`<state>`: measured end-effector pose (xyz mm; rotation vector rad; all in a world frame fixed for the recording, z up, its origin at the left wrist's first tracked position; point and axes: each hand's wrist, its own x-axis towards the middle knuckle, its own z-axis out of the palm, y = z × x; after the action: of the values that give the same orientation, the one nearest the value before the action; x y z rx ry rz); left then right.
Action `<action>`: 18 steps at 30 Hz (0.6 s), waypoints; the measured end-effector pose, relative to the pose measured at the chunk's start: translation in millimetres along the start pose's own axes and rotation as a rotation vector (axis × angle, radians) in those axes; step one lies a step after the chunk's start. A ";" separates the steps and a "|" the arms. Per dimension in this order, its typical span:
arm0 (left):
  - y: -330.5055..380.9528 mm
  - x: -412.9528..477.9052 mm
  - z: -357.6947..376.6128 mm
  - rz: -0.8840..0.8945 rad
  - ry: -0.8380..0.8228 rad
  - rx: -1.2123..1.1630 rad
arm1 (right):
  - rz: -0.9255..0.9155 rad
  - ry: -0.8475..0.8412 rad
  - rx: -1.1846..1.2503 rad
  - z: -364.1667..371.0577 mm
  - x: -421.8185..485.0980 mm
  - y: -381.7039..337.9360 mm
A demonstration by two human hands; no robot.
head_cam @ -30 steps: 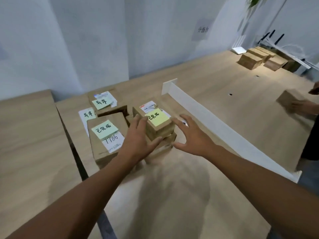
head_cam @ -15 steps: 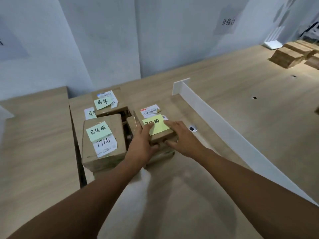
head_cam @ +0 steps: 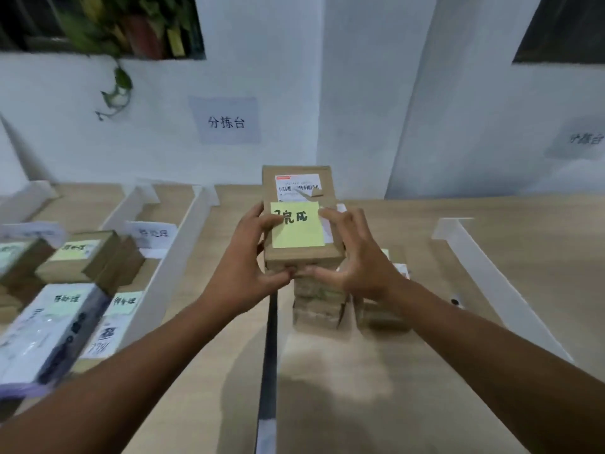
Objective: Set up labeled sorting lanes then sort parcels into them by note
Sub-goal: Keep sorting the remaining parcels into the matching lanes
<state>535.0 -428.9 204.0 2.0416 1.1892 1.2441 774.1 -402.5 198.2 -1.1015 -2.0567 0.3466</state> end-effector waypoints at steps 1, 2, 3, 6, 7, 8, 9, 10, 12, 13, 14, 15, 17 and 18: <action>1.1 -12.1 -26.2 0.004 0.035 0.019 | -0.038 -0.004 0.022 14.6 9.1 -21.5; 1.9 -25.4 -53.1 0.005 0.066 0.044 | -0.068 -0.015 0.048 30.1 17.6 -44.1; 2.2 -40.1 -80.0 0.000 0.094 0.063 | -0.088 -0.030 0.084 46.6 25.0 -67.4; -2.5 -94.5 -162.6 -0.076 0.179 0.059 | -0.161 -0.091 0.183 107.5 42.3 -144.8; -5.0 -114.6 -189.9 -0.099 0.211 0.055 | -0.191 -0.104 0.207 130.1 46.5 -171.1; -8.4 -135.8 -217.8 -0.112 0.246 0.062 | -0.221 -0.113 0.231 153.4 50.3 -197.9; -13.0 -157.7 -246.2 -0.118 0.278 0.082 | -0.250 -0.122 0.250 177.3 54.1 -225.2; -18.6 -179.4 -275.2 -0.126 0.305 0.111 | -0.275 -0.134 0.265 201.8 58.1 -252.5; -29.9 -220.4 -333.5 -0.160 0.345 0.159 | -0.312 -0.169 0.288 251.0 66.7 -306.6; -35.6 -239.9 -362.5 -0.172 0.363 0.170 | -0.326 -0.188 0.299 275.5 70.4 -333.9; -41.1 -259.3 -390.8 -0.178 0.383 0.176 | -0.341 -0.207 0.311 299.6 74.1 -361.0; -46.2 -278.7 -419.2 -0.183 0.404 0.190 | -0.357 -0.223 0.325 323.8 78.2 -388.3; -54.7 -314.2 -472.6 -0.197 0.439 0.243 | -0.381 -0.250 0.356 368.6 86.2 -440.0; -58.8 -330.8 -498.0 -0.204 0.453 0.275 | -0.389 -0.266 0.375 389.5 89.7 -464.2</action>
<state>2.4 -704.1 243.9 1.8045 1.8156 1.5595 183.8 -561.8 235.7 -0.4366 -2.2564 0.6739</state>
